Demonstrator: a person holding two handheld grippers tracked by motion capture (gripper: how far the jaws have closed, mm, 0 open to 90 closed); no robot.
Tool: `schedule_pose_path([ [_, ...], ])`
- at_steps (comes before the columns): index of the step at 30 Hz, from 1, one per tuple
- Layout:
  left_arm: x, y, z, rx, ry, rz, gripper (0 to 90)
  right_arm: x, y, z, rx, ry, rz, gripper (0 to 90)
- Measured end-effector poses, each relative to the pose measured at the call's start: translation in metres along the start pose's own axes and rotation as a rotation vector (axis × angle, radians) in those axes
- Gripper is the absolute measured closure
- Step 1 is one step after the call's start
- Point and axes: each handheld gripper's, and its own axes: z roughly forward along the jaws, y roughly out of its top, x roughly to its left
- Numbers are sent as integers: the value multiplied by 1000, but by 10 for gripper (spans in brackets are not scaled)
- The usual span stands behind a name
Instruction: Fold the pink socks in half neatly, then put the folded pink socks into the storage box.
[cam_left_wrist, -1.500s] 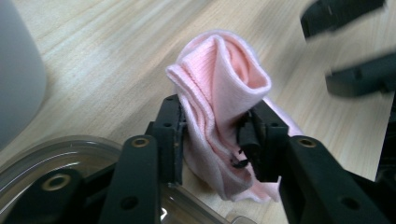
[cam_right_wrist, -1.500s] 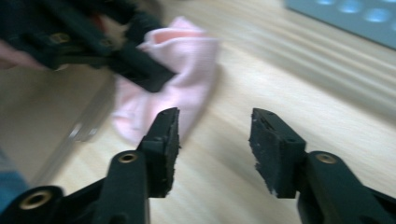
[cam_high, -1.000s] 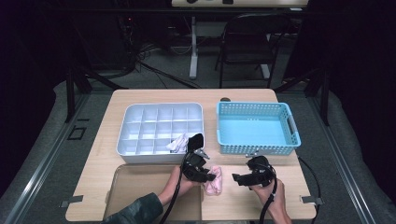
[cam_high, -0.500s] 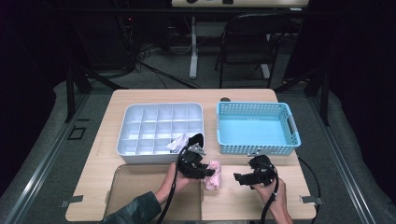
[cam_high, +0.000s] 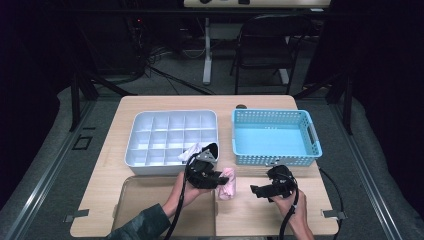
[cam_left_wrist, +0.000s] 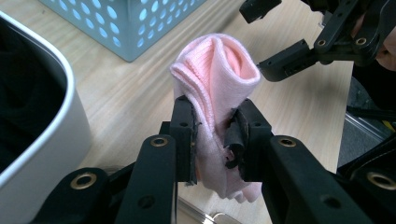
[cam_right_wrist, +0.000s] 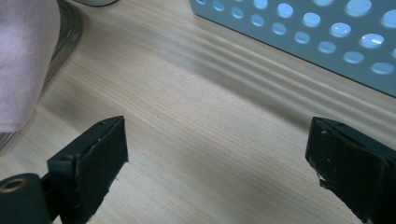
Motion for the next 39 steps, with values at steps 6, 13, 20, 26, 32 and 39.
schedule_pose_path([
  [6,0,2,-7,-15,19,14,728,0,0,0,1,1,-1,54],
  [13,0,4,-21,-51,30,26,728,0,0,0,-2,-5,1,55],
  [20,3,5,-35,-80,51,22,728,-1,0,-1,-3,-5,4,55],
  [26,3,4,-49,-110,90,29,728,-2,-1,-1,1,-8,9,50],
  [32,3,1,-61,-135,120,32,728,-1,-1,-2,-2,-11,9,51],
  [39,5,-5,-75,-148,157,29,728,-2,-1,-2,-2,-9,11,52],
])
